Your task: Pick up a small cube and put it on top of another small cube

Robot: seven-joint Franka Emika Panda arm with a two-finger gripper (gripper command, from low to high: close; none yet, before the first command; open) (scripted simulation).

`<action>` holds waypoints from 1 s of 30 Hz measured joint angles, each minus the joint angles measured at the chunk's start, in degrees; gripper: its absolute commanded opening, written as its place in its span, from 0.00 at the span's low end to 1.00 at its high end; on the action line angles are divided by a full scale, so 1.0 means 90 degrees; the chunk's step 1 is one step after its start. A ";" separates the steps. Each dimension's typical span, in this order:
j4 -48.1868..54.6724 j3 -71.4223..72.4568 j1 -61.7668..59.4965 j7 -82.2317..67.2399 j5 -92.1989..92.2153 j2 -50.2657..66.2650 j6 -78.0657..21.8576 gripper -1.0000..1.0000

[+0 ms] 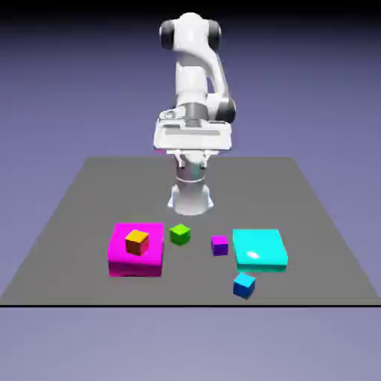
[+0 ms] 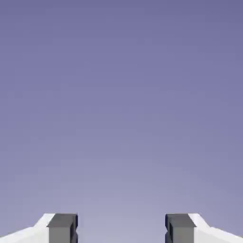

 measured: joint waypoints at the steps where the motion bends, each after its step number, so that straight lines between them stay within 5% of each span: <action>1: 0.0179 0.0056 0.0027 -0.0051 -0.0089 0.0231 -0.0204 0.50; 30: 0.5375 0.1668 0.0819 -0.1522 -0.2663 0.6920 -0.6114 0.50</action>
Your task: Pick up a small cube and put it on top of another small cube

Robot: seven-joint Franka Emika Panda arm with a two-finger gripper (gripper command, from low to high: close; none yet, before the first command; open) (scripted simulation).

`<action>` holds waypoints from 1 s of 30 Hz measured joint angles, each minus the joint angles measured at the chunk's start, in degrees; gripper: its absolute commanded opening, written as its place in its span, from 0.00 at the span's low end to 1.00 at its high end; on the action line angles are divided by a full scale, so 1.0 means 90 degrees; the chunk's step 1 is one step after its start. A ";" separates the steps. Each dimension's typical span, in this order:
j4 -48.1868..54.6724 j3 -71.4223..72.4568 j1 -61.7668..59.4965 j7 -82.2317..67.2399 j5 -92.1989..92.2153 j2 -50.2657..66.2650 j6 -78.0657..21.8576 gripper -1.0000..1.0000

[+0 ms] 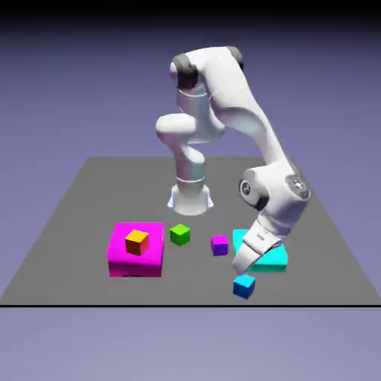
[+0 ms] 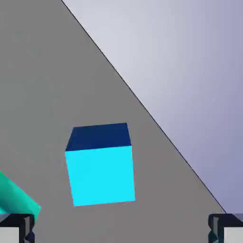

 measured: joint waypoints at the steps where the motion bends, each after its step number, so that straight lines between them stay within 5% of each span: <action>1: 0.0018 0.0005 0.0003 -0.0005 -0.0009 0.0023 -0.0020 0.50; 5: -0.0234 -0.0246 0.0001 0.0245 -0.0372 0.0628 0.0809 0.50; 6: -0.0241 -0.0253 0.0001 0.0252 -0.0381 0.0644 0.0831 0.00; 11: 0.0011 -0.0001 0.0003 -0.0007 0.0002 0.0038 0.0000 0.00; 30: -0.4348 -0.1920 -0.1169 0.1921 0.2328 -0.3646 0.0718 0.00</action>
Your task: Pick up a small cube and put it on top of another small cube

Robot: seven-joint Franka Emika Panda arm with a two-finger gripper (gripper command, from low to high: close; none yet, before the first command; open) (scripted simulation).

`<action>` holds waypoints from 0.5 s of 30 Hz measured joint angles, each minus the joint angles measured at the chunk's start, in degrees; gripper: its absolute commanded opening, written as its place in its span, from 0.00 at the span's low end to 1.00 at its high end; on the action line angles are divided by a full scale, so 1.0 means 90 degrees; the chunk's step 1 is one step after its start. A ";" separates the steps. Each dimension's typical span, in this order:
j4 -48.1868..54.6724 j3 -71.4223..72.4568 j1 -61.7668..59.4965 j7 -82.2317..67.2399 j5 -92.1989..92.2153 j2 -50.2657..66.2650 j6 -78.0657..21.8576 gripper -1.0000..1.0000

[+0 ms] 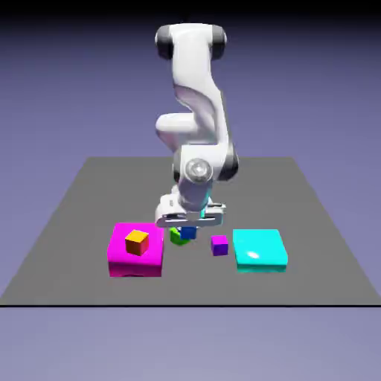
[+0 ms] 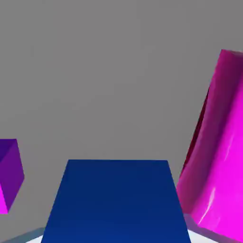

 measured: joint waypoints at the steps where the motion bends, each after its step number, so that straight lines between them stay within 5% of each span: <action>1: -0.0231 -0.0096 -0.0031 0.0102 0.0122 -0.0194 0.0039 0.00; 8: -0.1464 -0.0636 -0.0278 0.0649 0.0776 -0.1231 0.0248 0.00; 13: -0.1806 -0.0515 -0.0226 0.0393 0.1128 -0.0172 0.1631 0.00; 14: -0.1865 -0.0512 -0.0221 0.0349 0.1189 0.0012 0.1870 1.00; 15: -0.1865 -0.0487 -0.0241 0.0360 0.1174 0.0012 0.1871 1.00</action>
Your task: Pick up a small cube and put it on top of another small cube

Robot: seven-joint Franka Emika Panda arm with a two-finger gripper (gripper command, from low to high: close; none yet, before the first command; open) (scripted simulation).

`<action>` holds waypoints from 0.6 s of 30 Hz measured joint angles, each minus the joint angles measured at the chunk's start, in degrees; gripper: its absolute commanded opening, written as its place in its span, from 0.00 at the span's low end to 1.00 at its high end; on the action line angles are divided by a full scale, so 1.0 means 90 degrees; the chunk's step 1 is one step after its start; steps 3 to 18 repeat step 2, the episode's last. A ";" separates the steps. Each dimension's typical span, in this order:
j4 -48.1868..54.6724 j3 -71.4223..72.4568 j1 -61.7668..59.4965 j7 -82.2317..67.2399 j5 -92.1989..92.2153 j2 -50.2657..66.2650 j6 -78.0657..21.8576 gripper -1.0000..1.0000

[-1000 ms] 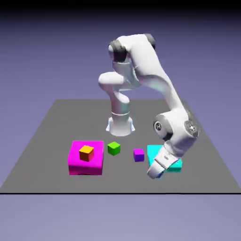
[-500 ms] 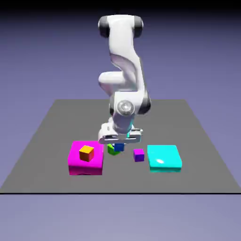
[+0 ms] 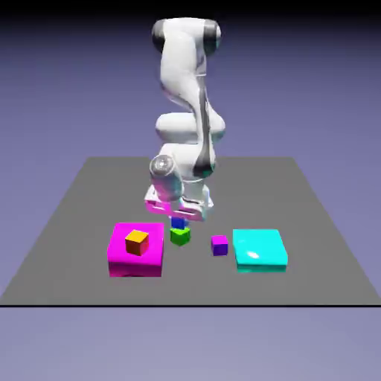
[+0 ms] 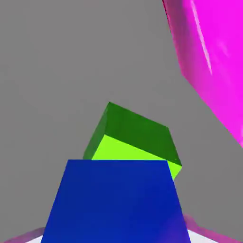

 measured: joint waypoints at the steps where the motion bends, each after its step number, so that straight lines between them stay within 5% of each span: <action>1: 0.0000 0.0001 0.0002 0.0000 0.0000 0.0000 0.0000 1.00; 18: 0.0068 -0.0025 -0.0019 0.0052 -0.0072 -0.0211 -0.0276 1.00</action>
